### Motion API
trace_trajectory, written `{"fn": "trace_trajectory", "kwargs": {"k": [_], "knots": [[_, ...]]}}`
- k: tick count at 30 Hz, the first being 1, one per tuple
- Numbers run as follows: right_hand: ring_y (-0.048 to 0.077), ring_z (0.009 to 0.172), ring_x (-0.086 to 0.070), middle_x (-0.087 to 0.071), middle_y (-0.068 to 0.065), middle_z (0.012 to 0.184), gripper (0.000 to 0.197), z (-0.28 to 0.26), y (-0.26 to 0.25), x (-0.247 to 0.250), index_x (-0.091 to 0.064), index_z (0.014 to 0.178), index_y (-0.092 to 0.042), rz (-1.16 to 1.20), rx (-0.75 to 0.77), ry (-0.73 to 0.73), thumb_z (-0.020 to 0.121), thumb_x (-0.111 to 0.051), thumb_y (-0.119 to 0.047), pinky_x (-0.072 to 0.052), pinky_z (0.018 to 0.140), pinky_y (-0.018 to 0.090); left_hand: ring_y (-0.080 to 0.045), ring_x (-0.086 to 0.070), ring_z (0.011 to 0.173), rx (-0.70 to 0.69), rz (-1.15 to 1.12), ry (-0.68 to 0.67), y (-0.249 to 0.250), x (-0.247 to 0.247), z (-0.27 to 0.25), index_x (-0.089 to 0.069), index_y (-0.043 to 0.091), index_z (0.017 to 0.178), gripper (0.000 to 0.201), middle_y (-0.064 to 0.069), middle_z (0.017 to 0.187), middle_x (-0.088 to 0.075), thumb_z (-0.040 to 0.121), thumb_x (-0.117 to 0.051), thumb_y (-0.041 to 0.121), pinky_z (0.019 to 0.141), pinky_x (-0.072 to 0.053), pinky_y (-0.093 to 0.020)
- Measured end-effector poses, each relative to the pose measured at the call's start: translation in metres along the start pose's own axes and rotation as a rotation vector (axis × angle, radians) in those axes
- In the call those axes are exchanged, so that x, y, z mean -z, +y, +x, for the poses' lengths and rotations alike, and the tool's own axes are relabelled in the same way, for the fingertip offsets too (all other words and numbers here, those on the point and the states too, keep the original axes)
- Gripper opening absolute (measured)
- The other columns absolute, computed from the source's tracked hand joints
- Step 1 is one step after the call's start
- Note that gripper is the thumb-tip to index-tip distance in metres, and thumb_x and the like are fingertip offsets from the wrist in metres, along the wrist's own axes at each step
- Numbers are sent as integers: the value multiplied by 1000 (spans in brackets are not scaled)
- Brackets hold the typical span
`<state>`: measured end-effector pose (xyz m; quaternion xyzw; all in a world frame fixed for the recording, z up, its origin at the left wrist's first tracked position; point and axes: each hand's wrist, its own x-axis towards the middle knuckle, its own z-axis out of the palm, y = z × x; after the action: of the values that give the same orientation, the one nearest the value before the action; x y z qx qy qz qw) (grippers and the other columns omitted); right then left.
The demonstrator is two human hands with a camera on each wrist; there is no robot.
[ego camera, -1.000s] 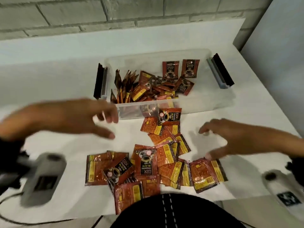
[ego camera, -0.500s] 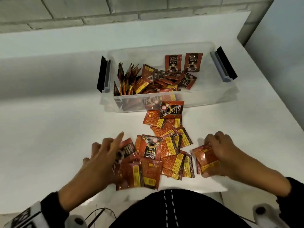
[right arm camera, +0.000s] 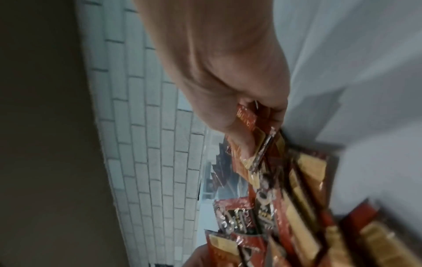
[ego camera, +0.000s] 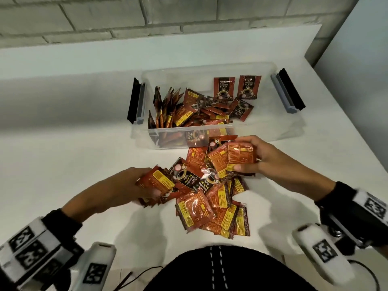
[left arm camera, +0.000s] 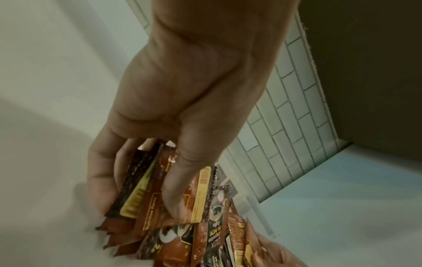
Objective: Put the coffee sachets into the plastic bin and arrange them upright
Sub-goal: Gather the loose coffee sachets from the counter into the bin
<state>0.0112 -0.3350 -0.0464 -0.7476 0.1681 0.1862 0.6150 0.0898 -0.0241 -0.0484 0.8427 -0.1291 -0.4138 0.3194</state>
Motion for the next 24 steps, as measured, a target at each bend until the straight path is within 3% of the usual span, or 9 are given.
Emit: {"fn": "trace_trajectory", "kwargs": {"k": [3, 5, 7, 8, 11, 15, 18, 20, 24], "knots": [[13, 99, -66, -69, 6, 110, 63, 16, 3, -10, -47, 126, -13, 140, -93, 2, 72, -75, 1, -53, 71, 18, 0, -67, 84, -29, 3, 12, 4, 8, 0, -59, 38, 98, 23, 21, 88, -71, 80, -69, 28, 65, -53, -15], [15, 97, -68, -70, 7, 108, 62, 21, 5, -14, -48, 125, -10, 162, -114, 4, 71, -77, 1, -53, 69, 18, -8, -68, 87, -32, -9, 10, 7, 17, -3, -61, 38, 98, 29, 14, 90, -73, 71, -72, 42, 69, -56, -20], [17, 95, -69, -71, 8, 107, 58, 24, 6, -16, -51, 123, -9, 184, -123, -6, 71, -77, 0, -55, 71, 21, -11, -69, 87, -59, -16, -15, 14, 27, -10, -65, 34, 100, 61, 10, 93, -73, 51, -74, 68, 69, -56, -21], [18, 96, -69, -71, 9, 107, 57, 25, 6, -16, -52, 122, -10, 199, -130, -6, 72, -77, -1, -55, 75, 24, -11, -70, 86, -84, -18, -26, 19, 34, -12, -66, 31, 101, 72, 9, 94, -74, 43, -74, 73, 68, -55, -21], [23, 95, -68, -69, 12, 109, 54, 27, 3, -15, -51, 121, -13, 205, -142, 37, 74, -76, -1, -55, 80, 33, -13, -70, 85, -179, -52, -18, 53, 60, -24, -69, 26, 99, 54, 2, 95, -74, 55, -81, 55, 67, -54, -18], [20, 82, -65, -67, 12, 106, 60, 28, 2, -17, -43, 122, -12, 190, -150, 74, 73, -77, -2, -45, 56, 30, -10, -68, 89, -362, -8, 51, 116, 93, -27, -62, 33, 106, 48, 3, 99, -72, 64, -78, 48, 74, -56, -25], [23, 87, -65, -68, 12, 107, 60, 28, 2, -17, -45, 122, -13, 202, -154, 67, 73, -77, -2, -45, 62, 34, -5, -60, 95, -292, 177, 105, 160, 107, -2, -48, 35, 117, 38, 12, 103, -66, 81, -61, 33, 89, -43, -28], [29, 97, -66, -69, 11, 107, 57, 27, 2, -17, -48, 119, -16, 206, -145, 73, 72, -77, -2, -47, 76, 42, -5, -57, 102, -257, 305, 8, 181, 111, 24, -41, 33, 123, 35, 11, 108, -63, 91, -55, 26, 95, -42, -30], [27, 98, -66, -71, 7, 103, 53, 25, 2, -17, -53, 118, -16, 159, -104, 76, 73, -77, -3, -47, 80, 44, -11, -54, 104, -114, 504, -195, 194, 101, 85, -37, 27, 124, 28, 3, 120, -57, 99, -45, 16, 92, -45, -32]]}}
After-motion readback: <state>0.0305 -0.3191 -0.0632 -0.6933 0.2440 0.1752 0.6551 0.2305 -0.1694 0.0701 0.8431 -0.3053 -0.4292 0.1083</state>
